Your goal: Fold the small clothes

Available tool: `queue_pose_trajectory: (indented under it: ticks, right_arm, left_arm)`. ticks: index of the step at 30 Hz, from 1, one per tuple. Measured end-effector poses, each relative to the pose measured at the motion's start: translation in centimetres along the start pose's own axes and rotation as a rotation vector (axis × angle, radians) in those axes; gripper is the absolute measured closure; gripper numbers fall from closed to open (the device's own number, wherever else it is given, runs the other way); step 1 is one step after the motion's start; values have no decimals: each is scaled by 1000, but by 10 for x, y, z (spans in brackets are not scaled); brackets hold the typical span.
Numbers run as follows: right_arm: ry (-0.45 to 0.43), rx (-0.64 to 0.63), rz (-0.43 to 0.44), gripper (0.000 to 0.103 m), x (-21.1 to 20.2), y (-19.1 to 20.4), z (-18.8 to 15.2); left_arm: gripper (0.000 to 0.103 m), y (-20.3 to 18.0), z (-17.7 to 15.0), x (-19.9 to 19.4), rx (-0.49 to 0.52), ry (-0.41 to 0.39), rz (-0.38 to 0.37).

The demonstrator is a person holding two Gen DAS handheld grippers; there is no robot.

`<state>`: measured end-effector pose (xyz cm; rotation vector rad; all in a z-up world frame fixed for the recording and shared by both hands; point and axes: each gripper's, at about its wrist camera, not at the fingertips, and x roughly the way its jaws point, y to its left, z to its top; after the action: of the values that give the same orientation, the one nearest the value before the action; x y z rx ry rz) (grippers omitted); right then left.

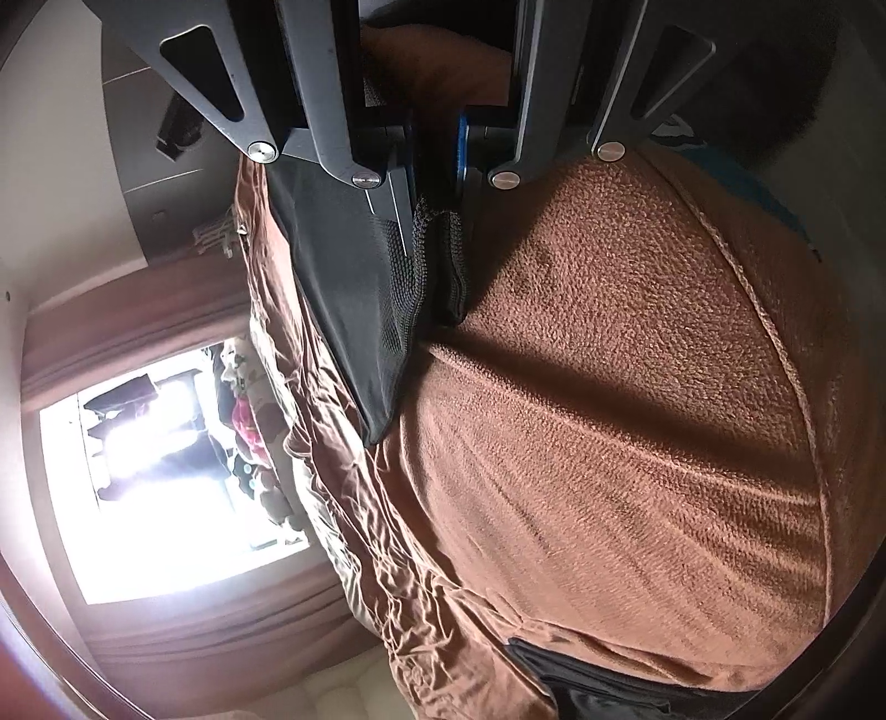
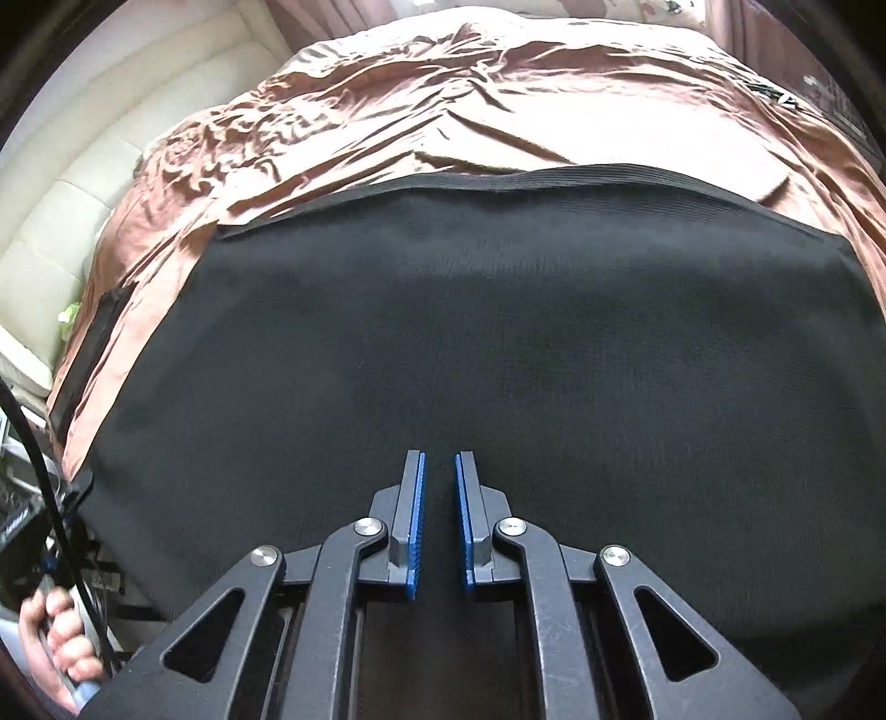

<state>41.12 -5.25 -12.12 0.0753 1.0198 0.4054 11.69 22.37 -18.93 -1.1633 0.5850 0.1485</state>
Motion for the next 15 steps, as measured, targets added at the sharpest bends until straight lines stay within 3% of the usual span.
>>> queue_pose_trajectory:
  ticks: [15]
  right_arm:
    - [22, 42, -41, 99, 42, -11, 70]
  left_arm:
    - [95, 5, -3, -3, -56, 3, -6]
